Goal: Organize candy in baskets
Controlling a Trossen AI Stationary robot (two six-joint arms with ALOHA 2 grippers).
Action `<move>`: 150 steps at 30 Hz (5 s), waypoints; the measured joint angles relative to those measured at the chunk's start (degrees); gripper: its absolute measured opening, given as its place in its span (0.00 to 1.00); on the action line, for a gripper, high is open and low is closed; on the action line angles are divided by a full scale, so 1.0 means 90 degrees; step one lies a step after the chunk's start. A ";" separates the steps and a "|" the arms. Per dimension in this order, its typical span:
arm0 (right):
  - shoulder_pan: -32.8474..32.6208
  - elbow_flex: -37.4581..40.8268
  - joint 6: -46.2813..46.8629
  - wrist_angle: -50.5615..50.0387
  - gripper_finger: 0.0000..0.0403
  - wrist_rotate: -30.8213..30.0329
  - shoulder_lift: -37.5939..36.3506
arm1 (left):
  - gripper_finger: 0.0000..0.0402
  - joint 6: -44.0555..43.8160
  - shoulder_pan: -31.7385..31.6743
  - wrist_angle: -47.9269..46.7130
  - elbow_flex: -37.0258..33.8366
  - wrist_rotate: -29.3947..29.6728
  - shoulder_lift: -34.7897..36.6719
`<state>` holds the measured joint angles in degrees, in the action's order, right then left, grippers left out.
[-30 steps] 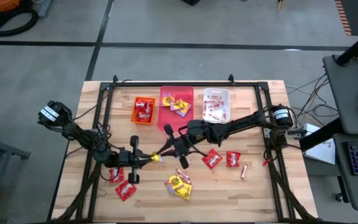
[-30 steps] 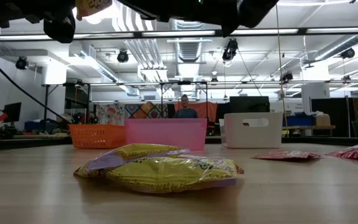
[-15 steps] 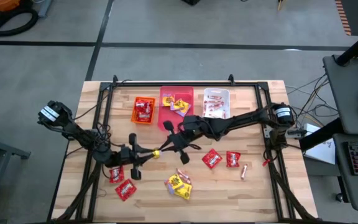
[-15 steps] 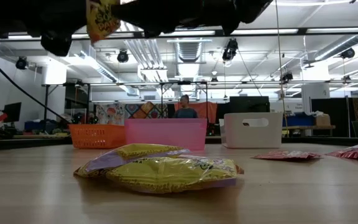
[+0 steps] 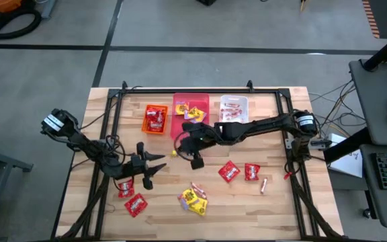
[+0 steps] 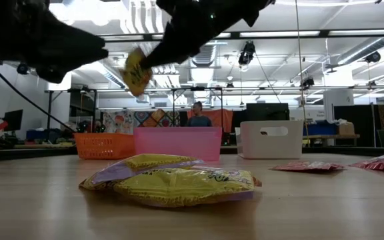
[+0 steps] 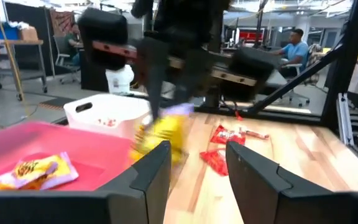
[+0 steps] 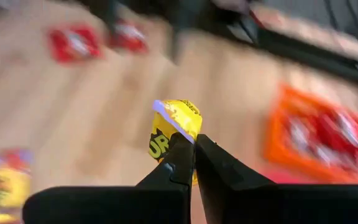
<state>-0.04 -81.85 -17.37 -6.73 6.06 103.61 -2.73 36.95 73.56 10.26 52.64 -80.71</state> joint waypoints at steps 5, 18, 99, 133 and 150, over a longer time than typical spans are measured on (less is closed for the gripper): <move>0.0483 -0.0351 0.0429 -0.1280 0.02 -0.1451 0.0000 | 0.35 -0.0372 0.0000 -0.0061 -0.0112 0.0324 0.0000; 0.2341 -0.0365 0.3443 -0.0921 0.06 0.0633 0.0892 | 0.35 -0.0495 0.0000 -0.0071 -0.0112 0.1163 0.0022; -0.1467 -0.0821 0.4101 -0.5495 0.47 -0.0029 -0.0466 | 0.41 -1.0922 0.1380 -1.4148 0.4580 -0.5573 -0.1802; -0.1399 0.0863 0.0987 0.0707 0.44 -0.0507 -0.0471 | 0.00 -0.9493 0.1875 -1.4102 0.5882 -0.2165 -0.1237; -0.1396 0.1317 0.0924 0.2855 0.50 -0.0461 -0.0459 | 0.00 -0.7511 0.1360 -1.3206 0.5799 -0.0073 -0.0947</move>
<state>-12.60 -70.00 -9.06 18.96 1.91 99.48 -70.33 49.19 -45.30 62.46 51.98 -89.23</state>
